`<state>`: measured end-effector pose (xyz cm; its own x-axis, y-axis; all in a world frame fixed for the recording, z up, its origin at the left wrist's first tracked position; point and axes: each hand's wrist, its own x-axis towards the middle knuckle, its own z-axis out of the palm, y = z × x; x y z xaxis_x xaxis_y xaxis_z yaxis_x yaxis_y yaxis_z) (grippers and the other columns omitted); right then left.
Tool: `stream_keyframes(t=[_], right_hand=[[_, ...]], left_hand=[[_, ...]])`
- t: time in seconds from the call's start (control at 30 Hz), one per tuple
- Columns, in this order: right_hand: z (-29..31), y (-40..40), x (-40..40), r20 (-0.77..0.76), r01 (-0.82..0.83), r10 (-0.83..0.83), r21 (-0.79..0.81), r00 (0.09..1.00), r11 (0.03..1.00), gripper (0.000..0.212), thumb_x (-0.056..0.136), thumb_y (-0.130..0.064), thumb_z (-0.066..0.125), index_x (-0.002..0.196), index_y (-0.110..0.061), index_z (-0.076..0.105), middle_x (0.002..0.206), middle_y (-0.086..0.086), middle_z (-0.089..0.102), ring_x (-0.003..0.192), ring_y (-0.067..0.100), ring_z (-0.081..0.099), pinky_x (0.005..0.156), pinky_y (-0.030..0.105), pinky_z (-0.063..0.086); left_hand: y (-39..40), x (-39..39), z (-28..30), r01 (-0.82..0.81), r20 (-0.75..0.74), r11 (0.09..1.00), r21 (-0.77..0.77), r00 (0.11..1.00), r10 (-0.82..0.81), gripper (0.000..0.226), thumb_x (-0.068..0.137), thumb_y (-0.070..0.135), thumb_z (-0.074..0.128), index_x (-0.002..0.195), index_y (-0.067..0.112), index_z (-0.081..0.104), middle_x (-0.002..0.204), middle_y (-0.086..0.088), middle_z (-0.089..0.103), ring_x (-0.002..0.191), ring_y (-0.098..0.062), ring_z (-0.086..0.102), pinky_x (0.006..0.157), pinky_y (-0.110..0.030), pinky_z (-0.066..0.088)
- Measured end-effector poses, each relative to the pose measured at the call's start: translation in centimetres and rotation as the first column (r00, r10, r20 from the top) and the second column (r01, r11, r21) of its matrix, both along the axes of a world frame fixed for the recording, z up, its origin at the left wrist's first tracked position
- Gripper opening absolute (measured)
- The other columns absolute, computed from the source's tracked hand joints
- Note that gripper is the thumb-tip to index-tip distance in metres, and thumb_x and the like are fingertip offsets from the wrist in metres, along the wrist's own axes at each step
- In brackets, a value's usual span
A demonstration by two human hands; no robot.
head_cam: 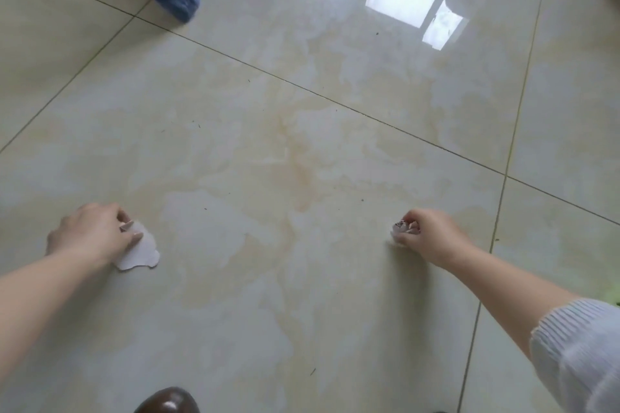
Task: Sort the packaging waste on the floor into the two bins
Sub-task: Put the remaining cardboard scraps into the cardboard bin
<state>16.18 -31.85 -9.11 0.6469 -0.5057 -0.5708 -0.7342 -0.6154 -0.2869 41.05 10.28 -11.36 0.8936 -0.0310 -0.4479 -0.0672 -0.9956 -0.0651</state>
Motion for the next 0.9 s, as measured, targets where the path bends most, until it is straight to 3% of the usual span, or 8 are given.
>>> stream_keyframes(t=[0.1,0.17,0.3,0.5,0.6,0.67,0.77,0.9], right_hand=[[1.0,1.0,-0.1,0.054,0.086,-0.095,0.137,0.994,0.987,0.017,0.079,-0.031,0.069,0.073,-0.019,0.059,0.071,-0.002,0.062,0.074,0.022,0.060,0.070,0.032,0.049],[2.5,1.4,-0.2,0.090,0.115,-0.135,0.193,0.987,0.974,0.021,0.077,-0.026,0.070,0.065,-0.018,0.054,0.061,-0.004,0.061,0.064,0.019,0.059,0.068,0.033,0.051],[8.1,1.7,-0.8,0.131,0.079,-0.103,0.180,0.986,0.981,0.022,0.077,-0.025,0.071,0.064,-0.016,0.055,0.059,-0.002,0.062,0.055,0.014,0.057,0.063,0.028,0.048],[21.1,2.0,-5.8,0.247,0.072,-0.085,0.061,0.965,0.995,0.010,0.078,-0.022,0.069,0.071,-0.017,0.062,0.071,0.003,0.067,0.066,0.021,0.065,0.065,0.027,0.050],[27.7,2.5,-10.9,0.315,0.131,-0.133,0.028,0.940,0.991,0.013,0.079,-0.013,0.067,0.092,-0.014,0.066,0.082,0.004,0.068,0.078,0.028,0.069,0.073,0.036,0.056],[32.0,3.4,-15.1,0.400,0.253,-0.250,0.048,0.882,0.966,0.023,0.080,-0.015,0.070,0.099,-0.013,0.056,0.087,0.005,0.065,0.074,0.025,0.065,0.063,0.035,0.057],[37.1,5.1,-22.2,0.531,0.410,-0.352,0.010,0.771,0.912,0.023,0.083,-0.023,0.068,0.091,-0.014,0.049,0.084,0.004,0.061,0.067,0.016,0.058,0.051,0.028,0.051],[39.7,8.3,-32.4,0.626,0.634,-0.464,-0.064,0.627,0.770,0.021,0.085,-0.018,0.063,0.069,-0.029,0.056,0.072,-0.009,0.060,0.071,0.015,0.060,0.070,0.036,0.056]], left_hand=[[2.1,0.1,-2.4,-0.057,-0.044,0.998,-0.041,0.998,0.055,0.028,0.062,0.049,0.070,0.065,0.026,0.055,0.077,-0.002,0.063,0.081,-0.028,0.060,0.073,-0.037,0.051],[0.4,-1.5,-0.3,-0.102,-0.094,0.985,-0.142,0.992,0.089,0.027,0.066,0.043,0.069,0.069,0.021,0.054,0.075,-0.004,0.063,0.074,-0.027,0.059,0.068,-0.036,0.050],[-5.5,-4.9,5.1,-0.118,-0.084,0.932,-0.344,0.992,0.095,0.012,0.077,0.022,0.067,0.085,0.015,0.061,0.088,-0.007,0.063,0.083,-0.030,0.057,0.064,-0.031,0.040],[-16.7,-11.7,15.8,-0.150,-0.185,0.645,-0.749,0.983,0.014,0.013,0.082,0.006,0.061,0.091,0.014,0.065,0.091,-0.008,0.060,0.081,-0.027,0.055,0.064,-0.028,0.043],[-21.6,-16.6,22.5,-0.152,-0.231,0.500,-0.852,0.968,-0.101,0.012,0.083,0.004,0.059,0.090,0.013,0.062,0.086,-0.009,0.059,0.074,-0.025,0.053,0.065,-0.030,0.045],[-24.5,-20.8,27.0,-0.128,-0.236,0.435,-0.891,0.950,-0.204,0.013,0.084,0.004,0.058,0.080,0.016,0.058,0.085,-0.008,0.059,0.077,-0.026,0.053,0.069,-0.035,0.047],[-27.8,-27.8,32.9,-0.070,-0.206,0.337,-0.939,0.898,-0.388,0.021,0.087,0.001,0.053,0.075,0.016,0.060,0.084,-0.008,0.056,0.075,-0.024,0.052,0.070,-0.035,0.048],[-29.4,-38.1,38.2,-0.044,-0.185,0.247,-0.968,0.791,-0.583,0.029,0.089,-0.005,0.046,0.092,0.016,0.066,0.086,-0.006,0.058,0.075,-0.022,0.055,0.075,-0.040,0.054]])
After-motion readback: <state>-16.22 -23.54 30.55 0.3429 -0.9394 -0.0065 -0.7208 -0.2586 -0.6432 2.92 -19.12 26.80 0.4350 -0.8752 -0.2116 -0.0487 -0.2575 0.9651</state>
